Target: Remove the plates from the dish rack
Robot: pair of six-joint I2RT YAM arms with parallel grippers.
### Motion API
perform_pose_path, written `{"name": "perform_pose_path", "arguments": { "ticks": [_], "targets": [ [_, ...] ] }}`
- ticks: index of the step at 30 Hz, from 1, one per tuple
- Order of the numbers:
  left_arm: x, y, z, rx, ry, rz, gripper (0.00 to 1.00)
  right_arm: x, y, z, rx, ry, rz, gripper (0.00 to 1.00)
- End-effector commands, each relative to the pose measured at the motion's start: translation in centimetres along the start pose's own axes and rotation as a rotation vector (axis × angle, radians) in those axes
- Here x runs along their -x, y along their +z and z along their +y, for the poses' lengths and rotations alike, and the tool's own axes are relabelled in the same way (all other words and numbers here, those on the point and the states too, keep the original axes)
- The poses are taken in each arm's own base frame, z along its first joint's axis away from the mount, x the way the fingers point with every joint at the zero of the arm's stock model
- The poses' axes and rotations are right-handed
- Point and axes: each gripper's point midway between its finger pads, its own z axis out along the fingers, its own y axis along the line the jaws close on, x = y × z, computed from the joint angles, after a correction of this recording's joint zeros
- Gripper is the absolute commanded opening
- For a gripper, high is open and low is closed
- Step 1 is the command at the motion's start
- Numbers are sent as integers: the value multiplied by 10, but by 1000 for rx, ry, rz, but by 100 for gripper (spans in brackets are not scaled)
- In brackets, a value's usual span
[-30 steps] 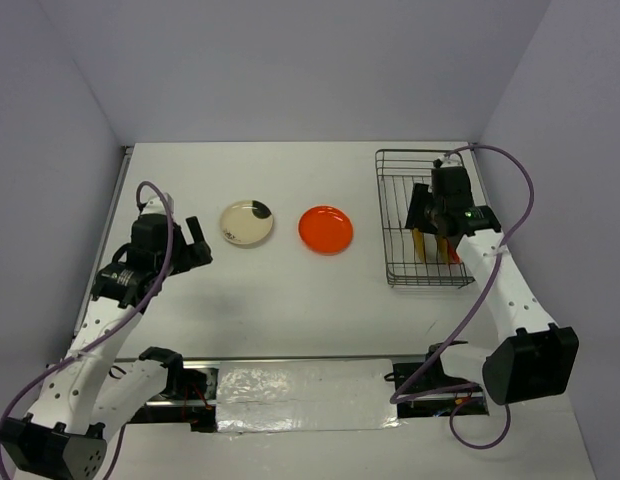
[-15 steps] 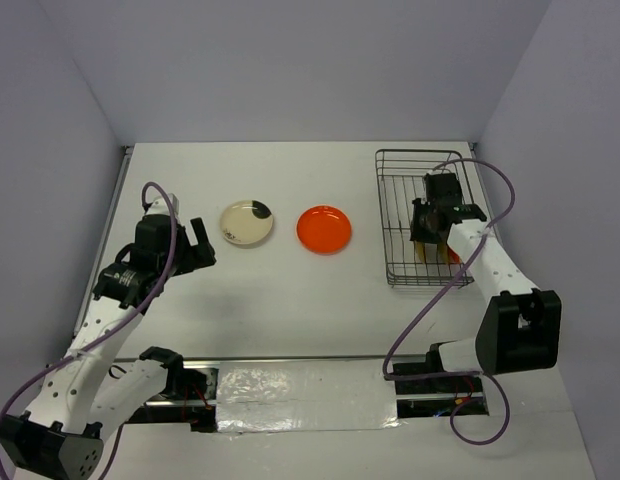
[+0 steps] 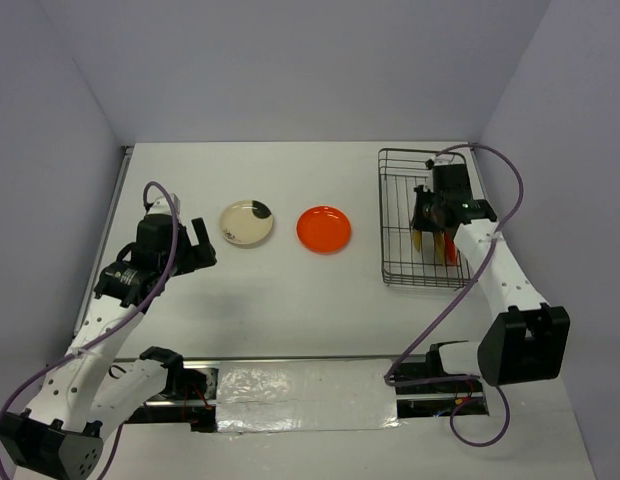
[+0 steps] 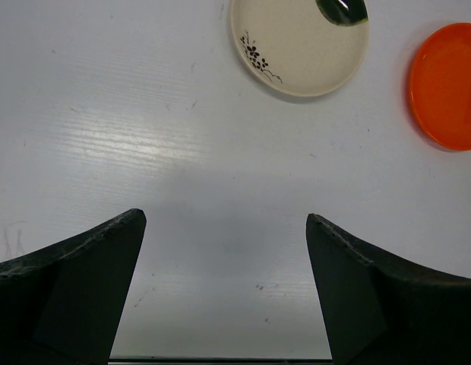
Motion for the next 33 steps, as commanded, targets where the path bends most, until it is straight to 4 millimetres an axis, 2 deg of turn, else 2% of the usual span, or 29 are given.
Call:
{"name": "perform_pose_path", "arguments": {
  "ticks": [1, 3, 6, 7, 9, 10, 11, 12, 13, 14, 15, 17, 18, 20, 24, 26, 28, 29, 31, 33],
  "targets": [
    [7, -1, -3, -8, 4, -29, 100, 52, -42, 2, 4, -20, -174, 0],
    [7, -1, -2, -1, 3, -31, 99, 59, -58, 17, 72, -30, -207, 0],
    [10, -3, 0, 10, -4, -41, 99, 73, -88, 57, 190, -118, -257, 0],
    [11, -5, 2, 21, -11, -52, 100, 63, -97, 87, 248, -190, -238, 0],
    [14, -6, 8, 52, -26, -64, 99, 54, -103, 115, 270, -313, -222, 0],
    [15, -9, 17, 102, -46, -77, 99, 37, -114, 147, 327, -407, -200, 0],
    [17, -11, 21, 127, -59, -87, 99, 26, -116, 162, 345, -461, -181, 0],
    [19, -13, 26, 154, -71, -99, 100, 13, -109, 172, 324, -511, -150, 0],
    [20, -18, 36, 205, -95, -118, 99, -15, -114, 199, 368, -611, -119, 0],
    [23, -22, 40, 227, -111, -135, 100, -30, -114, 211, 368, -658, -106, 0],
    [25, -25, 45, 251, -127, -150, 100, -43, -99, 212, 286, -707, -90, 0],
    [28, -36, 59, 315, -171, -192, 99, -74, -101, 234, 280, -767, -72, 0],
    [30, -40, 65, 339, -188, -209, 99, -86, -89, 237, 224, -801, -57, 0],
    [34, -51, 75, 377, -235, -255, 100, -102, -82, 253, 220, -810, -56, 0],
    [39, -61, 78, 361, -262, -306, 100, -139, -54, 295, 242, -890, 13, 0],
    [38, -62, 78, 353, -265, -312, 100, -153, -39, 310, 246, -918, 39, 0],
    [38, -61, 76, 348, -257, -306, 100, -156, -37, 330, 291, -915, 37, 4],
    [38, -60, 76, 347, -253, -301, 99, -160, -29, 339, 288, -920, 47, 6],
    [37, -57, 74, 349, -242, -287, 100, -170, -14, 343, 265, -938, 79, 9],
    [37, -56, 74, 352, -239, -282, 99, -171, -12, 352, 278, -927, 85, 15]
  ]
}}
